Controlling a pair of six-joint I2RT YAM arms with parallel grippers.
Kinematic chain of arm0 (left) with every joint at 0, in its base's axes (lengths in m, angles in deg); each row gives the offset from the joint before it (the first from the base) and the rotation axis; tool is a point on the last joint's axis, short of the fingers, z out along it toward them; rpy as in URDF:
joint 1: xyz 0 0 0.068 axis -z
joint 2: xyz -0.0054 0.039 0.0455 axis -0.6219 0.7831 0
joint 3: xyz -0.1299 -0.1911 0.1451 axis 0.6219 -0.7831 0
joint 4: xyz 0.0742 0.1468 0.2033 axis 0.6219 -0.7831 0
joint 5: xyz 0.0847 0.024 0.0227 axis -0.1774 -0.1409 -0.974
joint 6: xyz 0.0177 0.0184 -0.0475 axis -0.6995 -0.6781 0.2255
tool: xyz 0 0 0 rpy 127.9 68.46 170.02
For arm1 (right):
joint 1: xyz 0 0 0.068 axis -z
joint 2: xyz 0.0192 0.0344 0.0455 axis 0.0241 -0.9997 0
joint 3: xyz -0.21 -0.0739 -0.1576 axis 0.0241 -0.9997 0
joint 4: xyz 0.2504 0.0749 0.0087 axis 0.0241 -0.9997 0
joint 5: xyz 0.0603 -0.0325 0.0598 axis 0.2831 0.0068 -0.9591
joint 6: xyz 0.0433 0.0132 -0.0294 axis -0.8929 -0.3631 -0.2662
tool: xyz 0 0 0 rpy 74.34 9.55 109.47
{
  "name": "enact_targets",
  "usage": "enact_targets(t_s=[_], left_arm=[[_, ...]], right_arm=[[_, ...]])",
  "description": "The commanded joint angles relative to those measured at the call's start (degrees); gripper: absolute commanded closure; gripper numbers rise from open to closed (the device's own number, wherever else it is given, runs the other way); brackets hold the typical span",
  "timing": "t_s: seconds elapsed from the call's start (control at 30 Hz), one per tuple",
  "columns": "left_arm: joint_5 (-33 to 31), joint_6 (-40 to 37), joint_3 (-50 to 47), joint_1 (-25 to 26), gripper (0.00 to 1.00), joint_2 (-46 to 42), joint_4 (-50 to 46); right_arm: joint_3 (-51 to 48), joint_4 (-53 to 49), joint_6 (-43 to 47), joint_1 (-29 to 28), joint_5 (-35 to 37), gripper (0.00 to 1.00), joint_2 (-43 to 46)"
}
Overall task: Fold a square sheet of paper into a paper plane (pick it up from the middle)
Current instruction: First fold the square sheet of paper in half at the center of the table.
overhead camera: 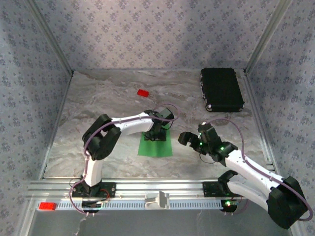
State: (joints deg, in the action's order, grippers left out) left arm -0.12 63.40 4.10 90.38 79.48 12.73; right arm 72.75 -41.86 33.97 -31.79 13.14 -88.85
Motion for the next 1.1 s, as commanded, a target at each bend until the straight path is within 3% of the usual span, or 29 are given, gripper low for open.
enact_targets(t_s=[0.0, 0.27, 0.43, 0.67, 0.87, 1.07], left_arm=[[-0.71, -0.65, -1.89, 0.82, 0.44, -3.46, 1.09], [2.93, -2.08, -5.35, 0.56, 0.52, -10.64, 9.42], [16.53, -0.3, -10.65, -1.9, 0.54, -15.7, 23.61], [35.82, 8.07, -19.41, -6.63, 0.58, -18.28, 46.3], [37.26, 13.67, -25.91, -8.66, 0.59, -18.48, 55.57], [34.53, 15.67, -29.2, -8.92, 0.6, -16.63, 57.8]], right_arm=[[1.42, -1.6, -1.02, -0.35, 1.18, 0.01, -0.09], [2.22, -3.95, -0.86, 0.47, 2.63, 0.01, 0.63], [3.06, -6.07, -0.15, 2.86, 1.76, 0.01, 1.26], [3.39, -6.21, 0.33, 7.17, -1.76, 0.01, 3.52], [3.52, -3.74, -0.37, 7.74, -4.01, 0.01, 3.67], [3.38, -1.77, -0.84, 7.45, -5.55, 0.01, 2.34]])
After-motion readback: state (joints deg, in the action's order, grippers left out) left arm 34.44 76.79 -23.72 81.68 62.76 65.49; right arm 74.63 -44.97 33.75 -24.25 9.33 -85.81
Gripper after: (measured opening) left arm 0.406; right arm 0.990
